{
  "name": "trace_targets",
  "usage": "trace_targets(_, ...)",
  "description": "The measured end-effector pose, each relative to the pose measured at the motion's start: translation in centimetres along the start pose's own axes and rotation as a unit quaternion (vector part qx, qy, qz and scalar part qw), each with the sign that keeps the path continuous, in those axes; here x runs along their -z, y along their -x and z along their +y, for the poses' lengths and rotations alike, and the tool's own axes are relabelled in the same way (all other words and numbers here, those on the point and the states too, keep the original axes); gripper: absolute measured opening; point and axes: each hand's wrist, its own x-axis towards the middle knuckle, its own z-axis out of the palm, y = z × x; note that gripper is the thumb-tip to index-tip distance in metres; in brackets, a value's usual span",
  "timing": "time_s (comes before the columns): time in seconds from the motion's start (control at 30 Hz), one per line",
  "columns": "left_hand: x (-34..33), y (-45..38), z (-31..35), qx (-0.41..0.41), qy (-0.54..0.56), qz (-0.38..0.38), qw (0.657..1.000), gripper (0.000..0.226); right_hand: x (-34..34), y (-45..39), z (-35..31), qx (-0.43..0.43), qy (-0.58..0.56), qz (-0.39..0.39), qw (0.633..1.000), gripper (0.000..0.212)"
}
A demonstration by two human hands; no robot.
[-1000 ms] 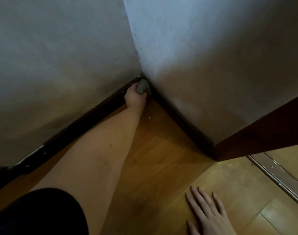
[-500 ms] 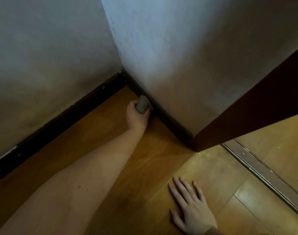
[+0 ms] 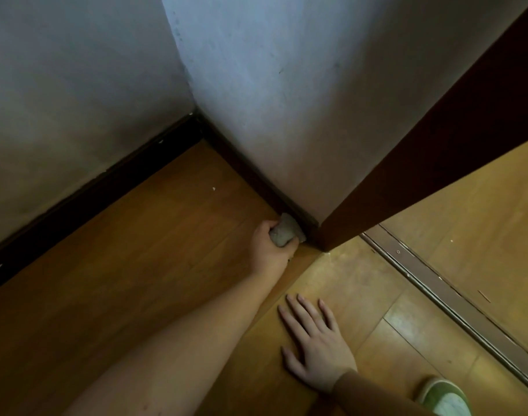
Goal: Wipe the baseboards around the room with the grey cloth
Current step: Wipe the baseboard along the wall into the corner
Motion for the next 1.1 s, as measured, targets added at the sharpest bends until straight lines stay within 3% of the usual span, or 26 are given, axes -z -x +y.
trace_targets(0.23,0.9,1.2,0.1,-0.061,-0.062,-0.092,0.992,0.043,-0.1,-0.1,0.0,-0.005,0.005,-0.028,1.000,0.077)
trace_targets(0.43,1.7,1.3,0.5,-0.151,-0.127,-0.184,0.963,0.041,-0.4,-0.1,0.4,-0.007,0.010,-0.035,0.999,0.075)
trace_targets(0.63,4.4,1.0,0.3,-0.179,-0.146,-0.173,0.957,0.044,-0.5,-0.2,0.5,-0.021,0.023,-0.041,0.999,0.074)
trace_targets(0.87,10.2,5.7,0.7,-0.153,-0.133,-0.171,0.964,0.052,-1.2,-0.2,1.6,-0.019,0.029,-0.037,0.999,0.076)
trace_targets(0.93,12.4,7.6,1.9,-0.128,-0.121,-0.144,0.974,0.051,-0.1,-1.7,1.6,-0.020,0.039,-0.081,0.996,0.078)
trace_targets(1.03,16.0,12.1,3.8,-0.084,-0.115,-0.096,0.985,0.050,3.0,-2.5,1.1,-0.017,0.039,-0.216,0.976,0.079)
trace_targets(1.1,18.3,15.4,5.3,-0.066,-0.108,-0.076,0.989,0.049,6.1,-1.7,-0.3,-0.010,0.040,-0.231,0.972,0.073)
